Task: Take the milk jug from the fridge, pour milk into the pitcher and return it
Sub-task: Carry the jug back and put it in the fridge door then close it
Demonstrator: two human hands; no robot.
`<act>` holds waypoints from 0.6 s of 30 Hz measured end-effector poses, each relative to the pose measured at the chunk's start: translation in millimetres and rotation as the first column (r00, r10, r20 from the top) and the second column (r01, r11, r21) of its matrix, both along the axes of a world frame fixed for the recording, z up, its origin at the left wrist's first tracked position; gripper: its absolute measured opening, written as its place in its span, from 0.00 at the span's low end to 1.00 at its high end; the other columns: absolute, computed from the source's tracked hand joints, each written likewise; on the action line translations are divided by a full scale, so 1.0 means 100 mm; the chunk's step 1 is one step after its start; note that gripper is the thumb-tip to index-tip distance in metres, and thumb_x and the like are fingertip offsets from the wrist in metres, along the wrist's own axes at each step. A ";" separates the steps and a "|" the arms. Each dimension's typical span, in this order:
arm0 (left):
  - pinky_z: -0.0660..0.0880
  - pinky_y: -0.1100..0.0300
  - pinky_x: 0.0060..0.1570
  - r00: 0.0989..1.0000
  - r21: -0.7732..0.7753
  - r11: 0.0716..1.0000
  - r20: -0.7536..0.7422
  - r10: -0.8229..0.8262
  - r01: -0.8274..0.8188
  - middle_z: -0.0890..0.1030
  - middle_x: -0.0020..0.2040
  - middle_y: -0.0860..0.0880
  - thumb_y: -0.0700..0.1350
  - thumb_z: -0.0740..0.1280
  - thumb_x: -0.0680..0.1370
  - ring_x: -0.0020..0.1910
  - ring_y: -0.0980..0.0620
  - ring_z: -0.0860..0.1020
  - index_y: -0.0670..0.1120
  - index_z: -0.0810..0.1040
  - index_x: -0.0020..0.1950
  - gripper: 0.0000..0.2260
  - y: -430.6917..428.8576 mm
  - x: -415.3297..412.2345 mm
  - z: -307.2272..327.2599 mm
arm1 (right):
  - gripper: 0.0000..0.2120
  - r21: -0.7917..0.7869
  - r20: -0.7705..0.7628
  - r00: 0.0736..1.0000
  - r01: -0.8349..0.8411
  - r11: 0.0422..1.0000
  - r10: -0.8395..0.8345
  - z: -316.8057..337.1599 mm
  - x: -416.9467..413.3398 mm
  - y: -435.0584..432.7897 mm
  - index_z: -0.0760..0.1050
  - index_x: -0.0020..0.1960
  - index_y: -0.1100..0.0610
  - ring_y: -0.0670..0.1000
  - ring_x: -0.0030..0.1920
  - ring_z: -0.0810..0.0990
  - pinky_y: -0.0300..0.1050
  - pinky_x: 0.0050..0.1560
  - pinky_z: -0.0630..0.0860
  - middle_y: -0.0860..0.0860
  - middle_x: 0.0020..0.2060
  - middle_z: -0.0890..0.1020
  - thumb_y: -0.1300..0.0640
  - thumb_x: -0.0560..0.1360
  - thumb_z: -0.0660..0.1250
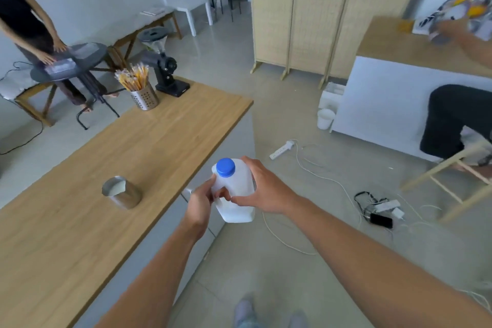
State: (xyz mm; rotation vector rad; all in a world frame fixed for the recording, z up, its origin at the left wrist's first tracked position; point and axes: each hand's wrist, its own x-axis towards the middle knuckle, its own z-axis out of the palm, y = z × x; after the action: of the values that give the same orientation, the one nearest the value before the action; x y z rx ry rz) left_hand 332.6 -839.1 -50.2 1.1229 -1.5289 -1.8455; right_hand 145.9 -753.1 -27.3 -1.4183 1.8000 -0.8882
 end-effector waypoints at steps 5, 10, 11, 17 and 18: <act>0.74 0.48 0.61 0.989 0.024 0.989 -0.014 -0.147 0.147 0.85 0.45 0.37 0.50 0.52 0.90 0.47 0.42 0.81 0.33 0.80 0.47 0.27 -0.04 -0.42 0.03 | 0.44 -0.022 0.020 0.989 0.147 0.989 -0.147 0.11 -0.25 0.28 0.65 0.79 0.42 0.43 0.69 0.74 0.47 0.67 0.75 0.41 0.72 0.73 0.41 0.69 0.83; 0.77 0.52 0.60 0.961 0.052 0.960 -0.044 -0.273 0.275 0.87 0.47 0.39 0.49 0.53 0.91 0.49 0.45 0.84 0.38 0.84 0.47 0.25 -0.03 -0.73 0.10 | 0.42 -0.041 0.033 0.949 0.315 0.948 -0.314 0.11 -0.34 0.52 0.66 0.78 0.42 0.42 0.68 0.73 0.43 0.68 0.73 0.38 0.70 0.72 0.43 0.71 0.84; 0.77 0.52 0.61 0.952 0.059 0.951 -0.052 -0.301 0.304 0.87 0.48 0.38 0.49 0.54 0.91 0.50 0.44 0.84 0.37 0.84 0.48 0.25 -0.02 -0.78 0.10 | 0.41 -0.038 0.033 0.936 0.351 0.935 -0.350 0.11 -0.34 0.57 0.67 0.77 0.40 0.41 0.68 0.73 0.43 0.67 0.73 0.38 0.70 0.73 0.42 0.71 0.83; 0.76 0.50 0.63 0.907 0.122 0.899 -0.079 -0.414 0.421 0.87 0.46 0.40 0.48 0.57 0.90 0.50 0.44 0.84 0.37 0.84 0.47 0.23 0.09 -1.07 0.07 | 0.43 -0.048 0.030 0.840 0.543 0.839 -0.542 0.04 -0.30 0.91 0.65 0.78 0.36 0.41 0.68 0.73 0.45 0.67 0.74 0.38 0.71 0.72 0.37 0.69 0.83; 0.76 0.50 0.63 0.894 0.134 0.884 -0.077 -0.442 0.449 0.88 0.45 0.42 0.48 0.58 0.90 0.49 0.45 0.85 0.40 0.86 0.46 0.23 0.12 -1.11 0.07 | 0.43 -0.052 0.025 0.820 0.572 0.818 -0.572 0.02 -0.29 0.97 0.65 0.77 0.36 0.41 0.68 0.74 0.46 0.68 0.75 0.38 0.71 0.73 0.35 0.69 0.83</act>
State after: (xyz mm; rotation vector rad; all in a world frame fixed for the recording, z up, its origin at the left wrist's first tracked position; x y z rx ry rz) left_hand 221.6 -827.2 -43.6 0.8267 -1.7571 -2.3035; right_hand 117.1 -656.1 -25.6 -0.8906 2.2577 -1.2467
